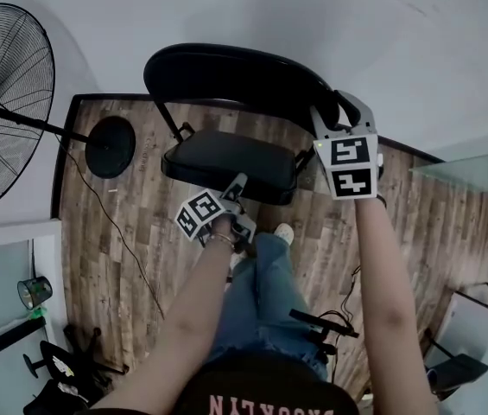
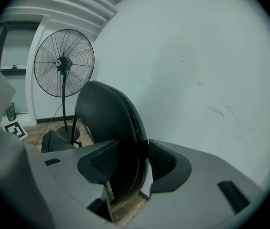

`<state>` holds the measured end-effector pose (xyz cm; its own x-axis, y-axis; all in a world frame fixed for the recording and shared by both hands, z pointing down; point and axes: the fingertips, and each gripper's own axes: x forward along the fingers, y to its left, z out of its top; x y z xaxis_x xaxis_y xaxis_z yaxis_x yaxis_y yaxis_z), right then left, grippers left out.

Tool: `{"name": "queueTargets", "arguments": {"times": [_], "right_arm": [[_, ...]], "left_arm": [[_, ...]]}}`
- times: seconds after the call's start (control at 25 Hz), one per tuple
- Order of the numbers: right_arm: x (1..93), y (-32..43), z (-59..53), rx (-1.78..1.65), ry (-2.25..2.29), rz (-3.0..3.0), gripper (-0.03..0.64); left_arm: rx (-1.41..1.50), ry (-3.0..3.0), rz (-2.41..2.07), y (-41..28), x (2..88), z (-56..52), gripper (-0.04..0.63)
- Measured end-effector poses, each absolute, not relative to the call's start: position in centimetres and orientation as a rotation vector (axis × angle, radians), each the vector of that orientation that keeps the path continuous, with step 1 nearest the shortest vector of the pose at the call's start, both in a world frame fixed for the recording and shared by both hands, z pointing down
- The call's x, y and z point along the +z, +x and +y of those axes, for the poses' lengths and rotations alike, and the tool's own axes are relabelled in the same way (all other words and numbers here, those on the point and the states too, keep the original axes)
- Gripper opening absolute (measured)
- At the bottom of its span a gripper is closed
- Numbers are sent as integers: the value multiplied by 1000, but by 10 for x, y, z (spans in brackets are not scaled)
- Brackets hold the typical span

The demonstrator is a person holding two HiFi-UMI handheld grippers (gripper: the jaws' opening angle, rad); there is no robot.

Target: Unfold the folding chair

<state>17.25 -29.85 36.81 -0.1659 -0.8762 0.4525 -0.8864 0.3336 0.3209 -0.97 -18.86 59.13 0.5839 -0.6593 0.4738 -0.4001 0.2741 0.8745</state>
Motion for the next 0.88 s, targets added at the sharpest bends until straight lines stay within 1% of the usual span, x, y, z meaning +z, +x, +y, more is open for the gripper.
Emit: {"name": "queueTargets", "arguments": {"times": [0.08,0.12,0.32,0.88], "right_arm": [[371,172,-297,30,1538,-2035,187],[372,172,-296,32,1537,-2034,187],[379,171,-293,34,1541,-2030,187],[388,164,-276,-33,1593,-1983,184]], "left_arm": [[-261,1345,-972,-11,591,-181,277],[-280,1341,-956,-12,592,-177,299],[-259,1326,-947,-16,606,-158,350],[-150,1295,-952,-30,639,-118,350]]}}
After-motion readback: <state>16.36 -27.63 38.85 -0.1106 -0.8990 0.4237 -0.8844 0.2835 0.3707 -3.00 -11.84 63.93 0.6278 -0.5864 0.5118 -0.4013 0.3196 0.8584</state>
